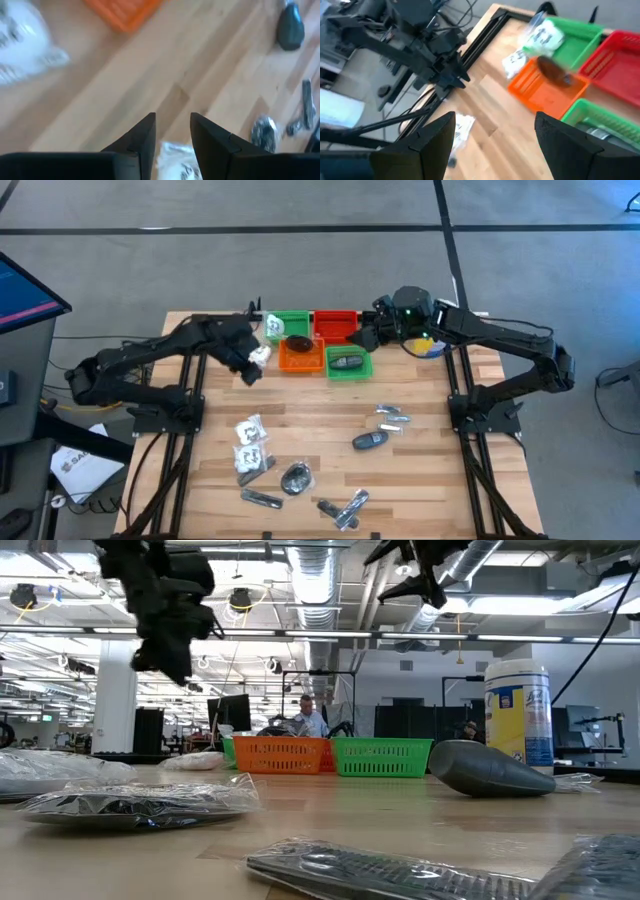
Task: Pick & Place Travel size toiletries
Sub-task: Put the black comb into the red bin
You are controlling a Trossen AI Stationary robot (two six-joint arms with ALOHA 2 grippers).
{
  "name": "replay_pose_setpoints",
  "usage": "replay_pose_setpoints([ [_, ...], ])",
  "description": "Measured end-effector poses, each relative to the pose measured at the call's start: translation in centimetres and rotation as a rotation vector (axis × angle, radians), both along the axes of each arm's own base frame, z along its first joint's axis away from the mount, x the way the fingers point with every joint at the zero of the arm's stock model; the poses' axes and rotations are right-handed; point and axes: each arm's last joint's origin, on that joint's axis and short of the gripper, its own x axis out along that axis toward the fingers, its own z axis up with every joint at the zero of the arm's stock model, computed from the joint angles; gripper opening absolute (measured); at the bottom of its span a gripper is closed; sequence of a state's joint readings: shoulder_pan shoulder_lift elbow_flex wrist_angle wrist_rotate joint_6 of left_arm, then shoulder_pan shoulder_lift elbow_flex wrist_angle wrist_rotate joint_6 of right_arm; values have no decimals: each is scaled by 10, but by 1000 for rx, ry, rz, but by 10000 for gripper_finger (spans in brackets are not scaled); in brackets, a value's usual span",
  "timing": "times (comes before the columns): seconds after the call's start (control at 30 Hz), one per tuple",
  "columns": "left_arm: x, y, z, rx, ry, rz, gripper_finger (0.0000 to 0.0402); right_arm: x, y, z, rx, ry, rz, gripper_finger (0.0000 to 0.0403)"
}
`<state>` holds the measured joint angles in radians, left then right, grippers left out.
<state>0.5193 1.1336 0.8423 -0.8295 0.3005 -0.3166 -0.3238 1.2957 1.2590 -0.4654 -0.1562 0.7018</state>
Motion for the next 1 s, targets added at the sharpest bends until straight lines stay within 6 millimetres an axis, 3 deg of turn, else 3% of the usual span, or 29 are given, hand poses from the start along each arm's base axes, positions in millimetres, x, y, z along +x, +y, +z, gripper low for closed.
replay_pose_setpoints([
  [0.4, -9, -65, -8, -62, -53, -148, 115, 11, 44, 0, 52, -2, 66, 265],
  [0.7, 7, -115, -6, -98, -106, -190, 115, 13, 69, 0, 55, 0, 144, 265],
  [1.0, 24, -167, -19, -222, -85, -164, 103, 12, 107, 0, 55, 8, 278, 265],
])
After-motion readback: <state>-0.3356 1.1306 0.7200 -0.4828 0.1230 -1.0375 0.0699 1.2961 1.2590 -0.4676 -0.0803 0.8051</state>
